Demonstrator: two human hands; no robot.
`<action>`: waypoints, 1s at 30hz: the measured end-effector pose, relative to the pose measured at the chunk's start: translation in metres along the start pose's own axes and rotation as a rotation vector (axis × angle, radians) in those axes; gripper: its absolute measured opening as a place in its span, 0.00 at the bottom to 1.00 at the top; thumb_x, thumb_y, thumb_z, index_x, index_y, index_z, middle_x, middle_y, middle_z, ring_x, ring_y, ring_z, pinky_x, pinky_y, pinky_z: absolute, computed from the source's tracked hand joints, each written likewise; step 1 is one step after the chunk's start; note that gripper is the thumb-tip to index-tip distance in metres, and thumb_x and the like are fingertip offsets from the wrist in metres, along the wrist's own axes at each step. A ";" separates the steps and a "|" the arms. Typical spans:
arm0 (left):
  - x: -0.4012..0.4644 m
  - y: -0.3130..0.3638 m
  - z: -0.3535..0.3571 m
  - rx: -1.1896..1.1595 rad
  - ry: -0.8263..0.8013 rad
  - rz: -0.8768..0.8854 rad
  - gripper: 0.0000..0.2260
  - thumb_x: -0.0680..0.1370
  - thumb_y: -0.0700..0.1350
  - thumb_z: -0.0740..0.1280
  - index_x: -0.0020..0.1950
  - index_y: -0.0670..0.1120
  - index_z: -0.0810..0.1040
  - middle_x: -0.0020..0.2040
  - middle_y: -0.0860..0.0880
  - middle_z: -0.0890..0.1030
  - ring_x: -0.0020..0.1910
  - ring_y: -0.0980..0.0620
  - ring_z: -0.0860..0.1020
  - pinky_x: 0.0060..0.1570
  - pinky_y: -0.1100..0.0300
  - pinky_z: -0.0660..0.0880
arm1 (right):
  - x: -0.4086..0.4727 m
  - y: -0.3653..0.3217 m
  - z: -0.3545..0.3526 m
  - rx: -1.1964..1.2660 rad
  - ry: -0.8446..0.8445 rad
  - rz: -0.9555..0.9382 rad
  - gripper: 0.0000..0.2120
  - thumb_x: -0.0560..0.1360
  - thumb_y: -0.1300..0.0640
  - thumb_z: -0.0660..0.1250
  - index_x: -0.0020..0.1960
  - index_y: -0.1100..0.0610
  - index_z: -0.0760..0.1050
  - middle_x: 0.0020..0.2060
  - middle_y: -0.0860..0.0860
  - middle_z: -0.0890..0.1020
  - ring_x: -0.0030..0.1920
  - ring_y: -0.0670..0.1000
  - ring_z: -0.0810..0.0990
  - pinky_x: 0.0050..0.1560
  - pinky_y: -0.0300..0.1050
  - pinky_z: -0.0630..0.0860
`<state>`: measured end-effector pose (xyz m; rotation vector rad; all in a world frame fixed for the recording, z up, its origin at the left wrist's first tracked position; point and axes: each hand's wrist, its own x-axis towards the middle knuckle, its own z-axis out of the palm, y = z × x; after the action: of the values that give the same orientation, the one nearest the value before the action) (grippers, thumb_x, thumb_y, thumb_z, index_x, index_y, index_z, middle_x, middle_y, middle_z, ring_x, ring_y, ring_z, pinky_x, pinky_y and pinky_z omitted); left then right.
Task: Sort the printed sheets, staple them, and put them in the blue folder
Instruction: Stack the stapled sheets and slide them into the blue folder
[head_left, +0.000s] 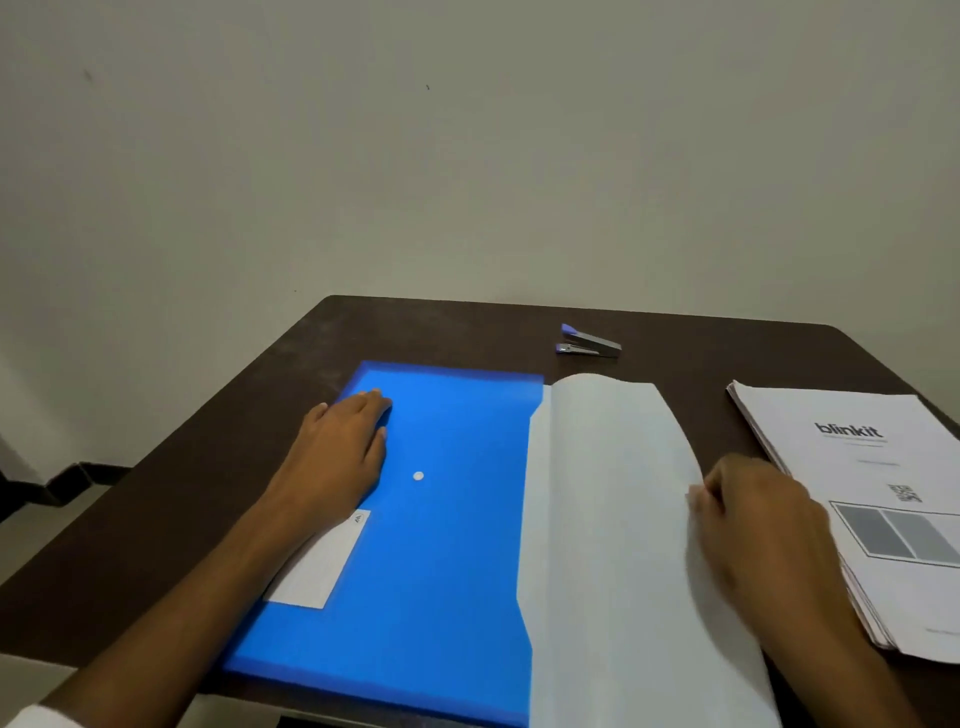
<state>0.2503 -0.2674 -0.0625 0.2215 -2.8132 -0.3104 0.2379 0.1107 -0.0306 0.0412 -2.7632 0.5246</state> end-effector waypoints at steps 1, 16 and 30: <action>0.000 0.001 0.000 0.010 0.000 0.000 0.20 0.87 0.49 0.59 0.80 0.47 0.69 0.77 0.47 0.73 0.76 0.48 0.72 0.81 0.45 0.60 | -0.004 0.000 0.005 -0.050 0.022 -0.030 0.07 0.74 0.65 0.73 0.47 0.60 0.75 0.40 0.56 0.78 0.39 0.60 0.77 0.39 0.53 0.74; -0.005 0.119 -0.013 -0.083 -0.097 0.070 0.34 0.82 0.67 0.59 0.83 0.50 0.60 0.80 0.50 0.68 0.80 0.48 0.65 0.79 0.46 0.56 | 0.008 -0.055 0.040 -0.142 -0.563 -0.344 0.34 0.83 0.34 0.37 0.86 0.46 0.38 0.85 0.50 0.36 0.84 0.55 0.35 0.83 0.62 0.39; -0.005 0.177 -0.068 0.425 -0.047 0.086 0.30 0.85 0.49 0.59 0.85 0.50 0.51 0.59 0.46 0.80 0.57 0.43 0.79 0.47 0.55 0.67 | 0.006 -0.059 0.051 -0.109 -0.473 -0.594 0.26 0.86 0.42 0.36 0.81 0.32 0.31 0.83 0.42 0.33 0.83 0.56 0.31 0.77 0.71 0.32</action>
<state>0.2556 -0.1087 0.0410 0.1844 -2.8932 0.3097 0.2219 0.0378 -0.0529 1.0422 -2.9933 0.2163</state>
